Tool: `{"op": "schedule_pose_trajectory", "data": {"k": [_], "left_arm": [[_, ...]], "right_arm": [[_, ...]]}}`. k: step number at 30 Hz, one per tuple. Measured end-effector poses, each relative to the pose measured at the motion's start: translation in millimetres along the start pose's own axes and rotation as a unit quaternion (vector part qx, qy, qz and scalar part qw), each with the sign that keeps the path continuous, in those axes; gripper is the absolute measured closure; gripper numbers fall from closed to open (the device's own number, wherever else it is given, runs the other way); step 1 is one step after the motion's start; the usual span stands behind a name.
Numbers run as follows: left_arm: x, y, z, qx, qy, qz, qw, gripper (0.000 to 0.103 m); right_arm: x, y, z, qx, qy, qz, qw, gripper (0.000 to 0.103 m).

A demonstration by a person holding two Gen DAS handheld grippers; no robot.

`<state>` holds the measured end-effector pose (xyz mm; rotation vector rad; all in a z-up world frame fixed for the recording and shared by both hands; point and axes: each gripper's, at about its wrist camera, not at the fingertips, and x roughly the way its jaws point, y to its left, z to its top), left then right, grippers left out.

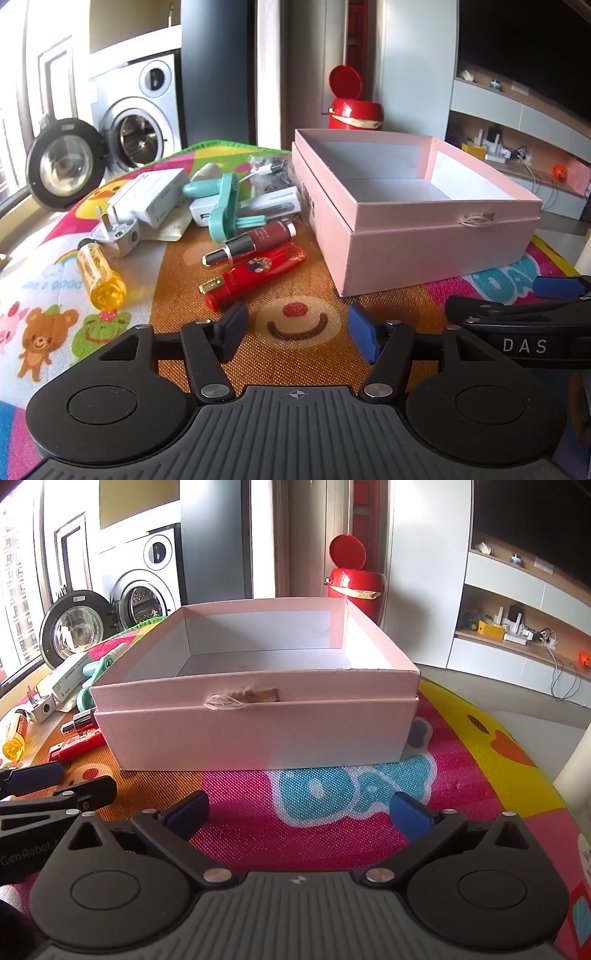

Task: Organize rigid objects

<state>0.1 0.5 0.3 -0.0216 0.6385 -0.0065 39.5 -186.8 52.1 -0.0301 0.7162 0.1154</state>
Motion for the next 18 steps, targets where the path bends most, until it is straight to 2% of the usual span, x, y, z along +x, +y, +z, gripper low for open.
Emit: {"op": "schedule_pose_trajectory", "data": {"k": [5, 18], "left_arm": [[0.2, -4.3, 0.2, 0.012, 0.003, 0.008, 0.9999, 0.037], [1.8, -1.4, -0.2, 0.006, 0.0, 0.004, 1.0, 0.037]], "right_arm": [[-0.3, -0.3, -0.4, 0.002, 0.0, 0.002, 1.0, 0.0], [0.6, 1.3, -0.4, 0.001, -0.001, 0.001, 1.0, 0.0]]}}
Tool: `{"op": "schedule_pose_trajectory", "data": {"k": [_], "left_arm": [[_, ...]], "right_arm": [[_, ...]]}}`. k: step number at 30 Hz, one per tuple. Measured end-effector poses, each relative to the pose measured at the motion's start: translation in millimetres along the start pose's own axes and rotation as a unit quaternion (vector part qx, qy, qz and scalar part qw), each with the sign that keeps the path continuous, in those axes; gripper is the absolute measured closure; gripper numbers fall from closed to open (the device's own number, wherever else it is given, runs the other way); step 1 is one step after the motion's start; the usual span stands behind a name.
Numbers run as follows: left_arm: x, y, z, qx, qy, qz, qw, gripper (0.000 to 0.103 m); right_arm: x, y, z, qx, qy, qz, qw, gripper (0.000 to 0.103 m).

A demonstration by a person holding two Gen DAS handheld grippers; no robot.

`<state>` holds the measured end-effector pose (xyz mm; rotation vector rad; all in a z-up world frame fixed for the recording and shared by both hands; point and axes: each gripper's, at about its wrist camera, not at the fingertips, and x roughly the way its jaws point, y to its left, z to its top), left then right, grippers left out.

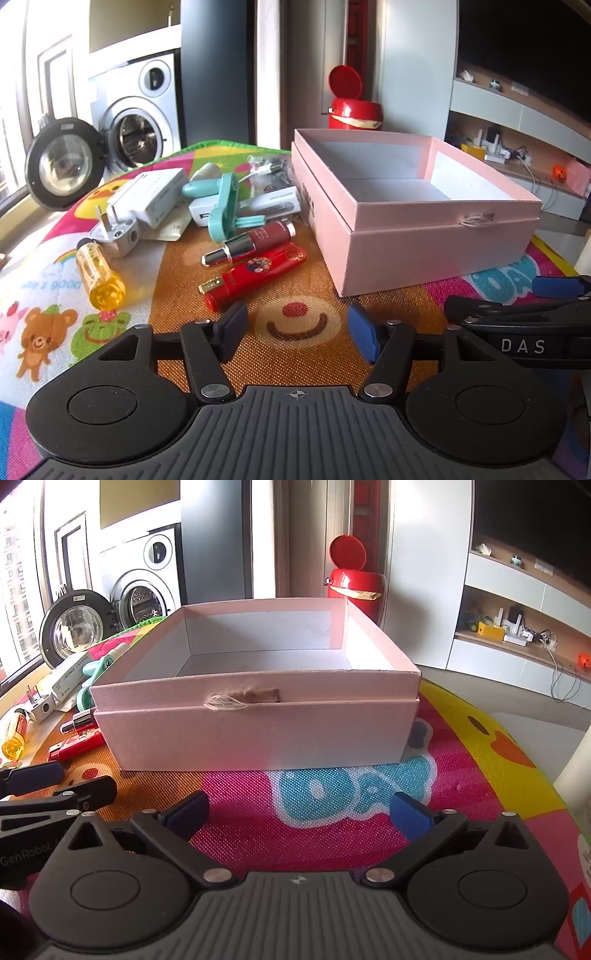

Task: Organize rigid objects

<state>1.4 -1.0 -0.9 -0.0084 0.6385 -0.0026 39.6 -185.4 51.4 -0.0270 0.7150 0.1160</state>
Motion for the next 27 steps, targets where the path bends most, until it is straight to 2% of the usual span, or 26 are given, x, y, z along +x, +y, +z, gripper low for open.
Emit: {"op": "schedule_pose_trajectory", "data": {"k": [27], "left_arm": [[-1.2, 0.5, -0.2, 0.002, 0.0, 0.001, 1.0, 0.037]], "right_arm": [[1.4, -1.0, -0.3, 0.0, 0.0, 0.0, 1.0, 0.0]]}}
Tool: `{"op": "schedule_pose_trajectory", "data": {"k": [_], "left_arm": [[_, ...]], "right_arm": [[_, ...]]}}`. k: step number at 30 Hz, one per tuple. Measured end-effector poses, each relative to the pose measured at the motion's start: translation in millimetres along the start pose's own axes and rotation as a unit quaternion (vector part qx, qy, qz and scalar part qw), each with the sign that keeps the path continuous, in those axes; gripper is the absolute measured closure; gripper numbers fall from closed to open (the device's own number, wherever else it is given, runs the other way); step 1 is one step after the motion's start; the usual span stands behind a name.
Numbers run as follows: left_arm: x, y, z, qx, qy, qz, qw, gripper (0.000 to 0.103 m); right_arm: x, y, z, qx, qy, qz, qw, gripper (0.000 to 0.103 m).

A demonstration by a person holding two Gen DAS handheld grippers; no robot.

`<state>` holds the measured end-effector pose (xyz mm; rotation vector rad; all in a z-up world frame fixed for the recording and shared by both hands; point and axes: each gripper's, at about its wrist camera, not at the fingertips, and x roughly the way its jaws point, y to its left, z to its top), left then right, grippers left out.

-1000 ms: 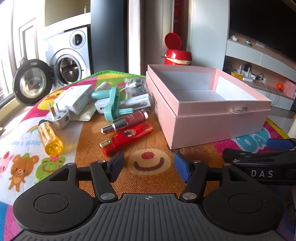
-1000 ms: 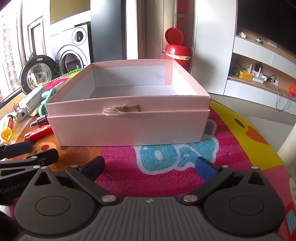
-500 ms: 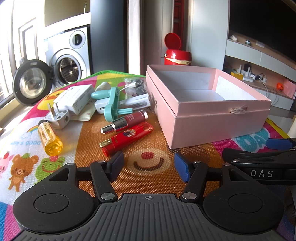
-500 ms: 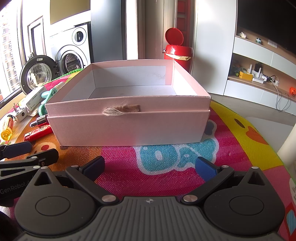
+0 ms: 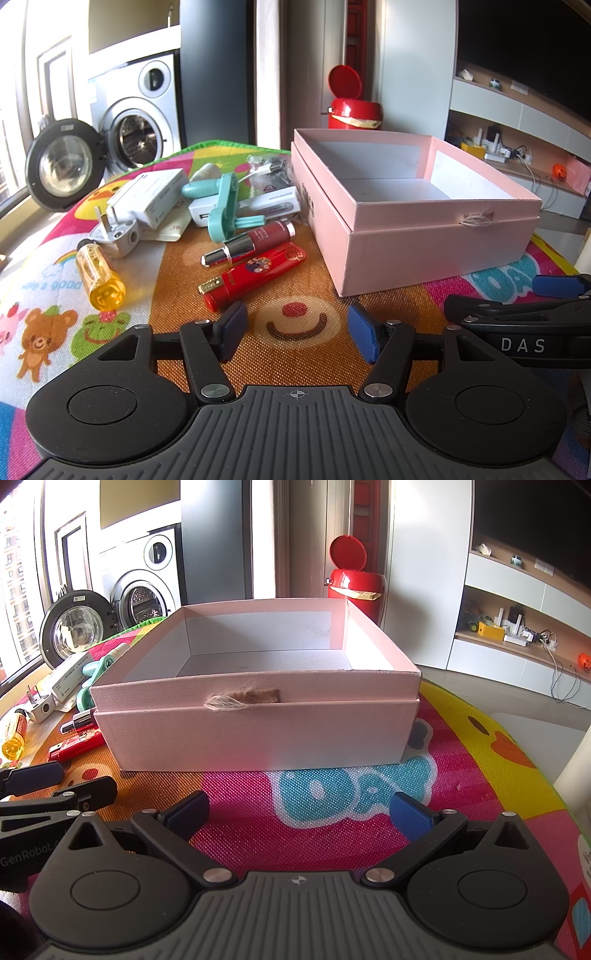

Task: Organize rigid objects

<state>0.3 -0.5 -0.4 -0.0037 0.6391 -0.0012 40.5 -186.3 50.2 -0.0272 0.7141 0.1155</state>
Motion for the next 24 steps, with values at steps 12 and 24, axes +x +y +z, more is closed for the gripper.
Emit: {"op": "schedule_pose_trajectory", "data": {"k": [12, 24], "left_arm": [[0.5, -3.6, -0.4, 0.007, -0.001, 0.004, 1.0, 0.037], [-0.3, -1.9, -0.8, 0.007, -0.001, 0.004, 1.0, 0.037]], "right_arm": [[-0.4, 1.6, -0.4, 0.001, 0.0, 0.0, 1.0, 0.0], [-0.4, 1.4, -0.7, 0.001, -0.001, 0.001, 1.0, 0.0]]}}
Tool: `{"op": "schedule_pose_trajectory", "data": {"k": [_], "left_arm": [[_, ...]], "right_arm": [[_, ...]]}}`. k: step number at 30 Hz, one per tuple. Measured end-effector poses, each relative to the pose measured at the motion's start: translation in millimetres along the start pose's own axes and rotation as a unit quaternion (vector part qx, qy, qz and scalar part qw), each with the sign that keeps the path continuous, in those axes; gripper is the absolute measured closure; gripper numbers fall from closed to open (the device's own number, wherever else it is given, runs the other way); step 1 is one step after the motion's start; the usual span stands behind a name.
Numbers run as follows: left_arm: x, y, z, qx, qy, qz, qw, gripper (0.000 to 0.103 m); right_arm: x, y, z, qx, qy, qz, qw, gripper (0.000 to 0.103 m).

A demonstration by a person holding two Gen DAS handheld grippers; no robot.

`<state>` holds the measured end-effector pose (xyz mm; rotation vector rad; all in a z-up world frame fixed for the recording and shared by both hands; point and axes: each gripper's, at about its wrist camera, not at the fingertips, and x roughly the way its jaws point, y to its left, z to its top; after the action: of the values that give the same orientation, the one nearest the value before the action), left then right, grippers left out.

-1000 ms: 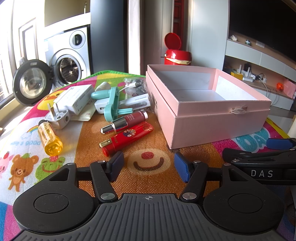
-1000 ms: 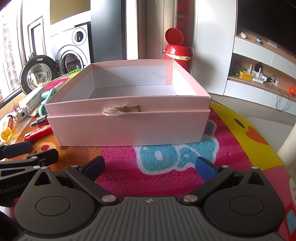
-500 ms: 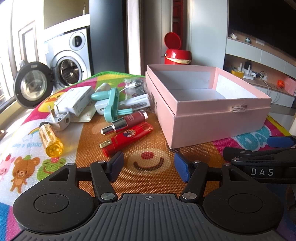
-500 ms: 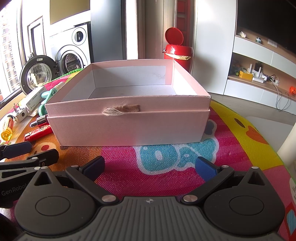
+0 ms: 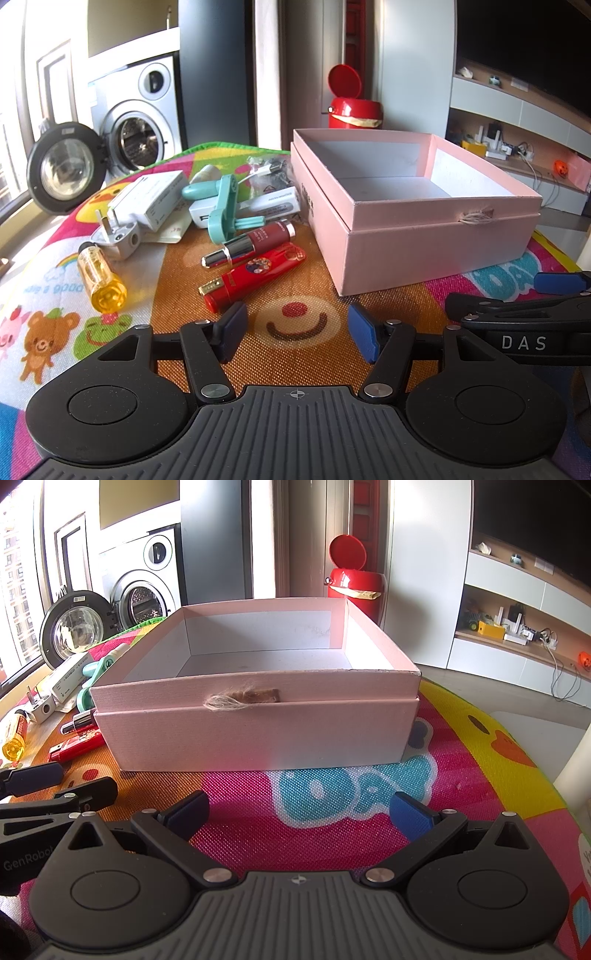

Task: Organize rigid objects

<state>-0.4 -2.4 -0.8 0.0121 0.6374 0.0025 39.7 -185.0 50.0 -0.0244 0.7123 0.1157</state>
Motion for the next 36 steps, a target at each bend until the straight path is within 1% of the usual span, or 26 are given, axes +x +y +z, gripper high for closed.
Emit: {"op": "schedule_pose_trajectory", "data": {"k": [5, 6, 8, 9, 12, 14, 16, 18, 19, 21, 22, 23, 25, 27, 28, 30, 31, 32, 34, 36], "left_arm": [[0, 3, 0, -0.004, 0.0, -0.004, 1.0, 0.037], [-1, 5, 0, -0.01, -0.001, -0.009, 0.9999, 0.039], [-3, 13, 0, -0.024, -0.003, -0.021, 0.9995, 0.042], [-4, 17, 1, -0.028, -0.003, -0.025, 0.9993, 0.044], [-18, 35, 5, -0.047, -0.013, -0.027, 0.9985, 0.045], [-29, 55, 13, -0.064, -0.029, -0.023, 0.9973, 0.045], [-39, 90, 25, -0.103, -0.049, -0.02, 0.9933, 0.045], [-42, 123, 32, -0.142, -0.055, -0.013, 0.9883, 0.045], [-40, 138, 35, -0.156, -0.053, -0.007, 0.9864, 0.045], [-32, 165, 40, -0.178, -0.029, 0.012, 0.9836, 0.046], [-27, 175, 41, -0.191, -0.018, 0.013, 0.9814, 0.046], [-20, 186, 42, -0.206, -0.009, 0.006, 0.9786, 0.046], [-9, 197, 43, -0.218, 0.003, -0.002, 0.9759, 0.046], [2, 205, 43, -0.22, 0.013, -0.009, 0.9755, 0.046], [5, 206, 43, -0.219, 0.015, -0.011, 0.9756, 0.046], [7, 204, 38, -0.215, 0.016, -0.017, 0.9763, 0.046], [7, 205, 37, -0.214, 0.016, -0.02, 0.9765, 0.046], [3, 202, 34, -0.213, 0.014, -0.025, 0.9767, 0.046], [-2, 205, 29, -0.214, 0.008, -0.032, 0.9762, 0.046], [-8, 208, 25, -0.214, 0.004, -0.042, 0.976, 0.046]], "right_arm": [[1, -1, 3, 0.002, 0.004, 0.004, 1.0, 0.0], [2, -1, 4, -0.004, 0.011, 0.006, 1.0, 0.0], [5, -5, 12, -0.008, 0.037, 0.017, 0.999, 0.0], [5, -6, 14, -0.003, 0.042, 0.02, 0.999, 0.0], [5, -3, 14, -0.013, 0.049, 0.017, 0.999, 0.0], [6, -3, 15, -0.016, 0.052, 0.018, 0.998, 0.0], [7, -1, 16, -0.021, 0.053, 0.017, 0.998, 0.0], [8, 0, 18, -0.03, 0.056, 0.026, 0.998, 0.0], [7, 2, 20, -0.04, 0.062, 0.04, 0.996, 0.0], [5, 12, 24, -0.062, 0.067, 0.075, 0.993, 0.005], [1, 18, 26, -0.072, 0.062, 0.09, 0.991, 0.015], [-5, 27, 27, -0.085, 0.049, 0.106, 0.99, 0.018], [-19, 50, 30, -0.119, 0.014, 0.131, 0.984, 0.018], [-29, 74, 31, -0.158, -0.015, 0.147, 0.976, 0.021], [-34, 92, 32, -0.183, -0.032, 0.153, 0.971, 0.023], [-36, 122, 30, -0.223, -0.061, 0.148, 0.962, 0.027], [-35, 136, 30, -0.239, -0.07, 0.143, 0.958, 0.032], [-33, 148, 30, -0.251, -0.075, 0.139, 0.955, 0.042], [-23, 171, 32, -0.271, -0.077, 0.13, 0.951, 0.05], [-8, 186, 40, -0.269, -0.073, 0.117, 0.953, 0.05]]}}
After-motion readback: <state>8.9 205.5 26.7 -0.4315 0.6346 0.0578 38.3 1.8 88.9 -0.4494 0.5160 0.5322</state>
